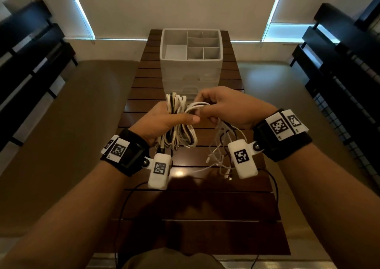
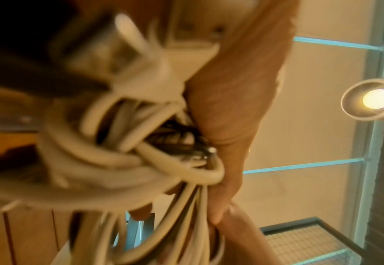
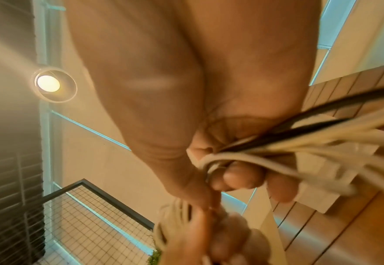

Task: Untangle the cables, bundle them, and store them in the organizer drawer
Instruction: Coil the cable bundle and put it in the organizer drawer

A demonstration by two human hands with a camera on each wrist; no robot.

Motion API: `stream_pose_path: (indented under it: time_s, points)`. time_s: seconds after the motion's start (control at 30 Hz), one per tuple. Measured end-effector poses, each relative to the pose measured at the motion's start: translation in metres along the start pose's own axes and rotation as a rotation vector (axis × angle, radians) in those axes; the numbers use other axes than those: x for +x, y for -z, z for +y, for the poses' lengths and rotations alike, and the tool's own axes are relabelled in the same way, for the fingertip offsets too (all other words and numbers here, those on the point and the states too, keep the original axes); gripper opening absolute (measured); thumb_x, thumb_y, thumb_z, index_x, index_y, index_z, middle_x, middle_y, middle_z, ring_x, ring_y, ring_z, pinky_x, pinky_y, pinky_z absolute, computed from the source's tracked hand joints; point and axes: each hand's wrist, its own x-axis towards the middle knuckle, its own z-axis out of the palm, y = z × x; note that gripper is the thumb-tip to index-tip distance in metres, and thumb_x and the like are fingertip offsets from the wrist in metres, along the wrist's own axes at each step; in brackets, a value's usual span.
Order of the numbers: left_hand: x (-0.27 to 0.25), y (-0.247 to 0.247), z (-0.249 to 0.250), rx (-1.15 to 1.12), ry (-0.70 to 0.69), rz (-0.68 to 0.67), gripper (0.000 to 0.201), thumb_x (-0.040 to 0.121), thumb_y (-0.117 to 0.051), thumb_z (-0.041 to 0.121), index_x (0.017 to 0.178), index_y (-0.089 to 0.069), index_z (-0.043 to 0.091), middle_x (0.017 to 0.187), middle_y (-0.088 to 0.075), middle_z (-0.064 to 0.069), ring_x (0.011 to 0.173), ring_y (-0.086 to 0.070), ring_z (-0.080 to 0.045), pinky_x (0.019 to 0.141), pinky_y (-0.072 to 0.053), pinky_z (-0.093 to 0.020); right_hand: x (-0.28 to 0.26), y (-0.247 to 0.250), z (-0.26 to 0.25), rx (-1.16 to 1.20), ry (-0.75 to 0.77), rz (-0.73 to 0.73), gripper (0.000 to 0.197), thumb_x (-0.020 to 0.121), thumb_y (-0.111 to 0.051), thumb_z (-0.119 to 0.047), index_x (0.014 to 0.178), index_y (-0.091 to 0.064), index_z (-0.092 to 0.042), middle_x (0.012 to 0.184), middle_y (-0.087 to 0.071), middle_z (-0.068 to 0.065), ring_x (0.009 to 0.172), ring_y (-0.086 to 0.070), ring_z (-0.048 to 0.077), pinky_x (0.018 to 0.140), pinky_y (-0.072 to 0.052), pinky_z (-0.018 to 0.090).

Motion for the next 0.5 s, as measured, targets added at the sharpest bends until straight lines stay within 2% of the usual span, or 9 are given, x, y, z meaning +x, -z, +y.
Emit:
stream_pose_path:
  time_s: [0.07, 0.13, 0.2, 0.23, 0.3, 0.37, 0.43, 0.47, 0.5]
  points:
    - [0.000, 0.003, -0.002, -0.096, -0.015, 0.034, 0.012, 0.093, -0.073, 0.005, 0.103, -0.076, 0.011, 0.092, -0.077, -0.004, 0.088, -0.074, -0.017, 0.081, -0.057, -0.029, 0.002, -0.005, 0.008, 0.079, 0.027, 0.095, 0.024, 0.100, -0.068, -0.033, 0.113, -0.064, -0.014, 0.101, -0.072, 0.009, 0.079, -0.065, 0.017, 0.077, -0.057, 0.040]
    - [-0.001, 0.004, -0.001, -0.190, -0.038, 0.003, 0.018, 0.097, -0.067, 0.003, 0.113, -0.073, 0.001, 0.103, -0.077, -0.013, 0.097, -0.076, -0.022, 0.085, -0.059, -0.033, 0.007, -0.011, 0.017, 0.073, 0.030, 0.190, 0.029, 0.102, -0.063, -0.038, 0.110, -0.062, -0.010, 0.093, -0.069, 0.004, 0.079, -0.063, 0.011, 0.077, -0.055, 0.035]
    - [-0.002, 0.003, 0.002, -0.303, -0.051, -0.026, 0.015, 0.098, -0.063, 0.002, 0.109, -0.071, -0.005, 0.099, -0.075, -0.019, 0.094, -0.076, -0.028, 0.083, -0.062, -0.038, 0.013, -0.024, 0.020, 0.050, 0.033, 0.283, 0.031, 0.106, -0.055, -0.039, 0.099, -0.060, -0.009, 0.083, -0.062, 0.000, 0.071, -0.055, 0.004, 0.071, -0.048, 0.030]
    - [-0.001, 0.001, 0.004, -0.384, -0.034, -0.023, 0.013, 0.098, -0.062, 0.004, 0.102, -0.072, -0.003, 0.094, -0.074, -0.018, 0.089, -0.077, -0.029, 0.081, -0.064, -0.041, 0.015, -0.031, 0.020, 0.055, 0.038, 0.331, 0.032, 0.108, -0.052, -0.039, 0.096, -0.059, -0.010, 0.082, -0.061, 0.000, 0.069, -0.053, 0.004, 0.070, -0.047, 0.032]
    - [0.001, -0.004, 0.005, -0.507, -0.018, -0.014, 0.020, 0.101, -0.058, 0.007, 0.090, -0.074, 0.004, 0.082, -0.070, -0.012, 0.076, -0.077, -0.026, 0.076, -0.065, -0.044, 0.018, -0.042, 0.021, 0.156, 0.040, 0.392, 0.035, 0.109, -0.048, -0.039, 0.105, -0.062, -0.007, 0.087, -0.067, 0.004, 0.073, -0.061, 0.006, 0.071, -0.051, 0.038]
    - [0.004, -0.007, 0.004, -0.528, -0.019, -0.006, 0.026, 0.106, -0.054, 0.012, 0.087, -0.071, 0.007, 0.076, -0.065, -0.007, 0.067, -0.073, -0.021, 0.068, -0.065, -0.042, 0.020, -0.050, 0.019, 0.328, 0.024, 0.395, 0.039, 0.108, -0.047, -0.045, 0.116, -0.063, -0.011, 0.093, -0.072, 0.004, 0.078, -0.069, 0.010, 0.071, -0.056, 0.038]
    - [0.005, -0.008, 0.002, -0.490, -0.019, 0.025, 0.019, 0.106, -0.059, 0.020, 0.093, -0.067, 0.008, 0.071, -0.059, -0.004, 0.059, -0.067, -0.018, 0.067, -0.062, -0.040, 0.023, -0.056, 0.018, 0.392, 0.015, 0.413, 0.042, 0.103, -0.049, -0.058, 0.114, -0.065, -0.021, 0.097, -0.074, 0.009, 0.083, -0.073, 0.025, 0.076, -0.059, 0.053]
    - [0.007, -0.008, 0.001, -0.455, -0.021, 0.046, 0.017, 0.103, -0.064, 0.023, 0.094, -0.066, 0.010, 0.068, -0.057, -0.003, 0.057, -0.063, -0.018, 0.068, -0.059, -0.040, 0.023, -0.058, 0.014, 0.440, 0.014, 0.415, 0.038, 0.104, -0.048, -0.055, 0.110, -0.065, -0.021, 0.094, -0.074, 0.011, 0.080, -0.073, 0.030, 0.076, -0.060, 0.057]
    - [0.008, -0.010, 0.000, -0.419, -0.028, 0.069, 0.017, 0.101, -0.068, 0.026, 0.092, -0.066, 0.012, 0.066, -0.055, -0.002, 0.055, -0.060, -0.018, 0.067, -0.056, -0.040, 0.022, -0.060, 0.011, 0.510, 0.011, 0.412, 0.032, 0.108, -0.046, -0.045, 0.107, -0.063, -0.018, 0.088, -0.073, 0.011, 0.073, -0.072, 0.030, 0.072, -0.060, 0.054]
